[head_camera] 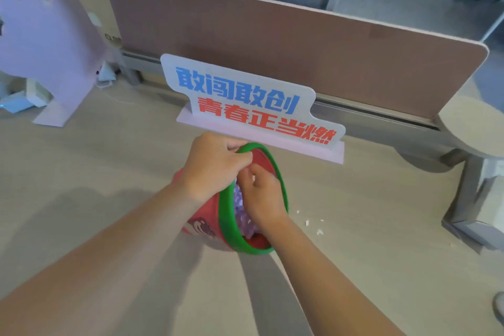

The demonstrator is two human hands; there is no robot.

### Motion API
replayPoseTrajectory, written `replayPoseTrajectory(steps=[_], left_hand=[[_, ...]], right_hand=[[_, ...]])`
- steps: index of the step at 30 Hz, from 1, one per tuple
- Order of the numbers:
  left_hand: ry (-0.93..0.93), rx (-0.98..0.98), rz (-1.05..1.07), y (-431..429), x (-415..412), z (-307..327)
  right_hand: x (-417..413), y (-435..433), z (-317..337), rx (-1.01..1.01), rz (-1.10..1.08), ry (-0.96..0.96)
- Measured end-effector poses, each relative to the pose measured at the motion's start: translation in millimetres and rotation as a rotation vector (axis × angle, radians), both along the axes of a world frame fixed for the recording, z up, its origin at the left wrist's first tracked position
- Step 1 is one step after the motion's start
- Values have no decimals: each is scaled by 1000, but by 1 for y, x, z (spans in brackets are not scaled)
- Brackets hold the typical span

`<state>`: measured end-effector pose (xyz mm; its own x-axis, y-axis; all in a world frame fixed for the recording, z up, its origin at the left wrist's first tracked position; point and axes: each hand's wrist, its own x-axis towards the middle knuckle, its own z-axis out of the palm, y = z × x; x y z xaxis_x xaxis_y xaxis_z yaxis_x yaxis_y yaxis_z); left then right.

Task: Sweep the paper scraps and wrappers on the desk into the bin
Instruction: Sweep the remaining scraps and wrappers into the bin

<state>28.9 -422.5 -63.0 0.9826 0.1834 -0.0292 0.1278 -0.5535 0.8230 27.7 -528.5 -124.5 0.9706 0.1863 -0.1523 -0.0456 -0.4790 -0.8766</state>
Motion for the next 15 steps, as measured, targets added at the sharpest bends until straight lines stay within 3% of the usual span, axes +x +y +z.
replayPoseTrajectory(steps=[4,8,13,15], left_hand=[[-7,-44,-19,7,-3,3],[-17,-14,-66,9,-2,2],[-1,-2,-90,6,-2,1],[8,8,-90,5,0,0]], right_hand=[[-7,22,10,-74,164,-15],[-23,9,13,-15,119,-36],[-29,-64,-3,171,-376,-56],[-25,-102,-27,109,-549,14]])
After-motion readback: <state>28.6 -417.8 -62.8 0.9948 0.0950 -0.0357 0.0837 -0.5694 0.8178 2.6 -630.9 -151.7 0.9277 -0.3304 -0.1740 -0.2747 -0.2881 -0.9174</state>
